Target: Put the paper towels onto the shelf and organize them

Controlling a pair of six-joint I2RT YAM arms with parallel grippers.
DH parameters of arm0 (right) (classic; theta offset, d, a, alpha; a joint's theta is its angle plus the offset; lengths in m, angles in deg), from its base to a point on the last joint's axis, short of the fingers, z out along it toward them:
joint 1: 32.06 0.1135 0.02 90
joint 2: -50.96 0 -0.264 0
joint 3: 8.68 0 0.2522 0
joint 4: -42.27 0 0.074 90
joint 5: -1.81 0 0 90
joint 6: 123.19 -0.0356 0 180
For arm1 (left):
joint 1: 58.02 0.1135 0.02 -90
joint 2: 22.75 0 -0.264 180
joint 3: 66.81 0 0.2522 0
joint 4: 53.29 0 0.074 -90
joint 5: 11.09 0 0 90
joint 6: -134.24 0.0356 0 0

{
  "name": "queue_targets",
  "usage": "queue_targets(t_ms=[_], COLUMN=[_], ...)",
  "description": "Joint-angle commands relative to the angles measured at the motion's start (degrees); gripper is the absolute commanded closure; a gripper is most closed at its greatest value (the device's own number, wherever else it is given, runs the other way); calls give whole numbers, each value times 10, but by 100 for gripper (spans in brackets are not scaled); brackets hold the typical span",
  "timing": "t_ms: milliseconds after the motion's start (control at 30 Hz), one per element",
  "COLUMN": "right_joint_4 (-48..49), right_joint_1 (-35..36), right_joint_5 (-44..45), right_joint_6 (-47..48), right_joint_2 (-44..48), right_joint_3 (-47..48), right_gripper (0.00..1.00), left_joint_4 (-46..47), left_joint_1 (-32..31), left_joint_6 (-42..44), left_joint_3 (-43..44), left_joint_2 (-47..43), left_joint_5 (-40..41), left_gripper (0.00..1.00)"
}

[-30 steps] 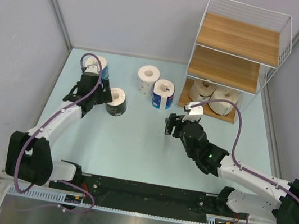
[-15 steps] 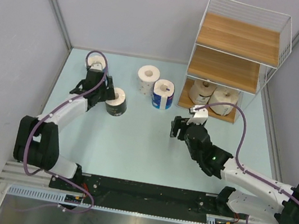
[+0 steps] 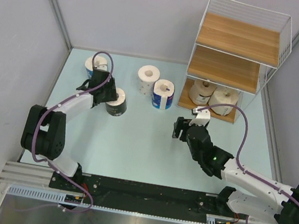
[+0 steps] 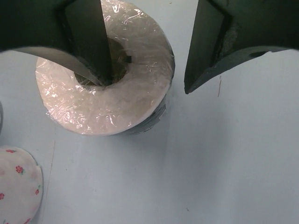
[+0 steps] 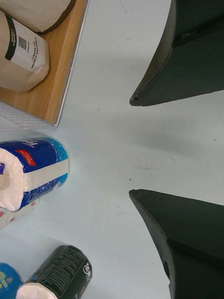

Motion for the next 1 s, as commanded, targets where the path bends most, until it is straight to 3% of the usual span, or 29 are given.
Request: queue_targets(t_ms=[0,267,433,633,733,867,967], right_joint_4=[-7,-23,-25,-24,-16,13,62], right_joint_1=[-5,-16,-20,-37,-62,-100,-112], right_joint_5=[19,10,-9,-56,-113,-209,-296], right_joint_6=[-9,-20,-24,-30,-45,-59,-57], right_joint_2=[15,19,25,39,50,58,65], right_joint_3=[-2,-2,-1,-1,-1,-1,-2], right_gripper=[23,23,23,22,21,20,15], left_joint_4=[4,7,7,18,114,275,340], left_joint_1=[-5,-22,-23,-23,-22,-23,-28], left_joint_6=[1,2,7,-8,-56,-194,-239], left_joint_3=[18,15,24,24,-14,-89,-117], left_joint_2=[11,10,-13,-80,-128,-168,-188], left_joint_5=[-32,-77,-158,-269,-372,-468,-485], left_gripper=[36,52,66,70,72,73,73])
